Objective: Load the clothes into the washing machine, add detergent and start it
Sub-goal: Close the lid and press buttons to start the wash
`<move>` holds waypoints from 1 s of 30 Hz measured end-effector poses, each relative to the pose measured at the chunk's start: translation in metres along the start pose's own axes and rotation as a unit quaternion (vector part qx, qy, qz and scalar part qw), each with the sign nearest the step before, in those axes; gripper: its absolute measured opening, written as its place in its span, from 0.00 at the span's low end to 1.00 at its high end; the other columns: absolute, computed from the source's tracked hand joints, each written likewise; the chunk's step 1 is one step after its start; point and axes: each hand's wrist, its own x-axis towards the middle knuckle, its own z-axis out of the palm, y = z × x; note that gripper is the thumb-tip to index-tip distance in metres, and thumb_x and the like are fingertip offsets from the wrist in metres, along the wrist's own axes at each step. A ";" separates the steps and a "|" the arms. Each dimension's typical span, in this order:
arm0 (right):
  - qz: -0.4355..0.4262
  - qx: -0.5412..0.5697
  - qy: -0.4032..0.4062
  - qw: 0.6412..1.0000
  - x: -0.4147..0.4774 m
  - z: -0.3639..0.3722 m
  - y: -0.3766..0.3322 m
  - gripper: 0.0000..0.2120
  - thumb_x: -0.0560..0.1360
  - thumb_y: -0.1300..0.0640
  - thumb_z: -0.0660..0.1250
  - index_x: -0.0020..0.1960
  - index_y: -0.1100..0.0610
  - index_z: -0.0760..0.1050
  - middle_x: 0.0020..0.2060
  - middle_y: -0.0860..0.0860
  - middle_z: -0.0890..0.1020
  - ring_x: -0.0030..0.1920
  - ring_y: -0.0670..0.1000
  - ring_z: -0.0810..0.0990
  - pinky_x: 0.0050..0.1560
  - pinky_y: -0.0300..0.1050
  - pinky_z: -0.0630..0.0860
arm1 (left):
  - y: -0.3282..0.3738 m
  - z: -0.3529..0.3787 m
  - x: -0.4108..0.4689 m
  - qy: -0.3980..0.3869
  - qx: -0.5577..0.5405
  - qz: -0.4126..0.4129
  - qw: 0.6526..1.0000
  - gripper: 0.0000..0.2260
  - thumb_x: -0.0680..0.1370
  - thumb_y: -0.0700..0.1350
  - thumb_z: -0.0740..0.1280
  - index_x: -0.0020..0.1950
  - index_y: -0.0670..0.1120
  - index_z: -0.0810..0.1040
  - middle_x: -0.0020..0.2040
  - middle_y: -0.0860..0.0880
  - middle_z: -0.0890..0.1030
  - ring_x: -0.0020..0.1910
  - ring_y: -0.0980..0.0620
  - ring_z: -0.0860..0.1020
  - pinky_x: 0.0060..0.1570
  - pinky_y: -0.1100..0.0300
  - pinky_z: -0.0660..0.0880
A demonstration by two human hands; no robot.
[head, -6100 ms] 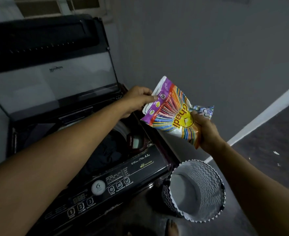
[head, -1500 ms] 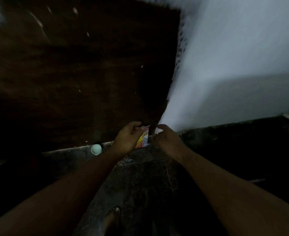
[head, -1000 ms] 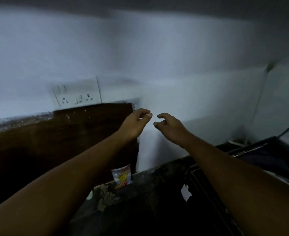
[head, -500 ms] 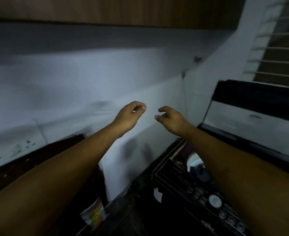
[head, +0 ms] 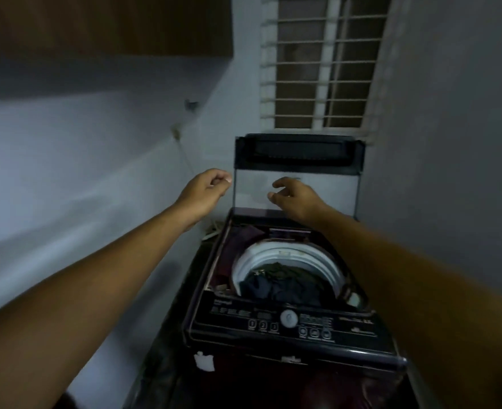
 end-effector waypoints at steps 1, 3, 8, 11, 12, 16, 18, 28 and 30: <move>0.008 -0.009 0.012 1.000 0.002 -0.011 0.007 0.24 0.81 0.44 0.66 0.73 0.53 0.70 0.64 0.56 0.79 0.58 0.56 0.80 0.60 0.51 0.78 | 0.003 0.010 0.010 -0.011 -0.003 0.007 1.000 0.09 0.83 0.51 0.64 0.60 0.52 0.79 0.57 0.48 0.81 0.59 0.49 0.80 0.63 0.50 0.76; 0.019 -0.039 0.032 0.999 0.010 -0.034 0.021 0.24 0.81 0.44 0.65 0.74 0.52 0.70 0.65 0.56 0.78 0.59 0.56 0.79 0.58 0.48 0.76 | 0.008 0.030 0.031 -0.035 -0.002 0.023 0.999 0.10 0.83 0.51 0.64 0.61 0.51 0.80 0.55 0.51 0.81 0.58 0.50 0.80 0.63 0.52 0.76; 0.025 -0.101 0.060 0.993 0.054 -0.086 0.057 0.25 0.81 0.43 0.64 0.75 0.53 0.69 0.67 0.55 0.77 0.65 0.58 0.77 0.60 0.49 0.75 | 0.015 0.064 0.089 -0.071 0.030 0.068 0.995 0.14 0.83 0.54 0.64 0.66 0.51 0.79 0.55 0.54 0.80 0.55 0.53 0.78 0.55 0.60 0.74; 0.026 -0.100 0.075 0.992 0.090 -0.112 0.073 0.25 0.82 0.46 0.65 0.74 0.55 0.69 0.68 0.57 0.77 0.66 0.58 0.77 0.63 0.49 0.75 | 0.018 0.080 0.129 -0.071 0.035 0.073 0.994 0.15 0.83 0.54 0.64 0.67 0.50 0.78 0.55 0.54 0.80 0.54 0.54 0.77 0.51 0.62 0.72; 0.024 -0.105 0.076 0.991 0.104 -0.121 0.078 0.25 0.82 0.46 0.65 0.74 0.55 0.69 0.68 0.57 0.77 0.66 0.58 0.77 0.64 0.50 0.75 | 0.018 0.086 0.144 -0.070 0.040 0.074 0.994 0.15 0.83 0.54 0.64 0.67 0.50 0.78 0.57 0.53 0.80 0.56 0.54 0.77 0.52 0.62 0.72; 0.002 -0.117 0.070 0.991 0.155 -0.146 0.097 0.25 0.82 0.48 0.65 0.76 0.56 0.67 0.70 0.57 0.76 0.68 0.57 0.76 0.68 0.53 0.74 | 0.019 0.108 0.200 -0.066 0.053 0.074 0.994 0.16 0.83 0.53 0.64 0.68 0.49 0.77 0.62 0.53 0.79 0.59 0.54 0.76 0.54 0.65 0.70; -0.017 -0.150 0.076 0.986 0.184 -0.156 0.107 0.24 0.82 0.48 0.66 0.75 0.56 0.69 0.68 0.56 0.78 0.65 0.57 0.78 0.65 0.51 0.75 | 0.018 0.120 0.228 -0.063 0.065 0.083 0.992 0.17 0.83 0.52 0.64 0.69 0.48 0.76 0.63 0.52 0.79 0.60 0.54 0.76 0.54 0.66 0.70; -0.073 -0.315 0.059 0.944 0.292 -0.164 0.162 0.29 0.81 0.44 0.65 0.78 0.54 0.64 0.73 0.59 0.70 0.72 0.61 0.69 0.70 0.56 0.69 | -0.006 0.172 0.349 -0.061 0.236 0.146 0.959 0.25 0.82 0.55 0.64 0.77 0.47 0.68 0.76 0.44 0.67 0.75 0.45 0.66 0.74 0.50 0.64; -0.065 -0.346 0.061 0.934 0.305 -0.162 0.169 0.32 0.80 0.43 0.64 0.79 0.54 0.61 0.77 0.60 0.65 0.76 0.63 0.63 0.75 0.61 0.64 | -0.012 0.175 0.368 -0.062 0.291 0.149 0.943 0.29 0.82 0.57 0.64 0.80 0.48 0.63 0.80 0.43 0.61 0.79 0.44 0.58 0.77 0.47 0.58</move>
